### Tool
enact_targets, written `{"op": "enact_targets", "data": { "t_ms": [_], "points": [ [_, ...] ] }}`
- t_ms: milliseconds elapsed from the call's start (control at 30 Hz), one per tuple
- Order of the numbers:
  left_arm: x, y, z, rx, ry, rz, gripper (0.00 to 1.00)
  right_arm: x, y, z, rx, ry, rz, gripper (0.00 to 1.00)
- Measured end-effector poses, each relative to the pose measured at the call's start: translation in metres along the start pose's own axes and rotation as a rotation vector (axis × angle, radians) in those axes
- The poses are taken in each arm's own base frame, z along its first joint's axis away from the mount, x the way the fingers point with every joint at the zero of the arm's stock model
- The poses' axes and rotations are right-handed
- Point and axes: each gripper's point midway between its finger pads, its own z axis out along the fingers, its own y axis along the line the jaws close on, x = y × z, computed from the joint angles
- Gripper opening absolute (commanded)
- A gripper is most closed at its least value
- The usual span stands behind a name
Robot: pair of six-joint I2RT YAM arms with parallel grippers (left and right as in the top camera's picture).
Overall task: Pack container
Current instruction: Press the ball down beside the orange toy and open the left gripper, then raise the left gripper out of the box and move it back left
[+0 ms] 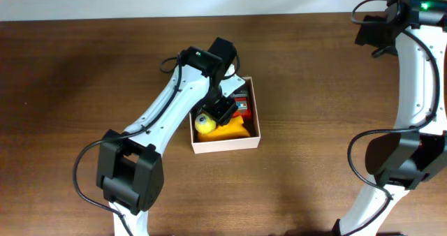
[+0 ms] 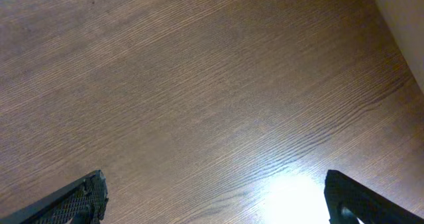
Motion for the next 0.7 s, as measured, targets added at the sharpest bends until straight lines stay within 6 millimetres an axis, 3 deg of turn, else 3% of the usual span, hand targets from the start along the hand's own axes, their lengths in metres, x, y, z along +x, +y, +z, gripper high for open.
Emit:
{"op": "enact_targets", "data": {
  "t_ms": [400,633,700],
  "points": [
    [-0.007,0.001,-0.001,-0.006,-0.027,0.003,0.68,0.0,0.0,0.0,0.0,0.0,0.0,0.99],
    [-0.031,0.007,-0.003,-0.028,-0.124,0.016,0.7,0.0,0.0,0.0,0.0,0.0,0.0,0.99],
    [-0.04,0.008,-0.004,-0.036,-0.162,0.021,0.79,0.0,0.0,0.0,0.0,0.0,0.0,0.99]
  ]
}}
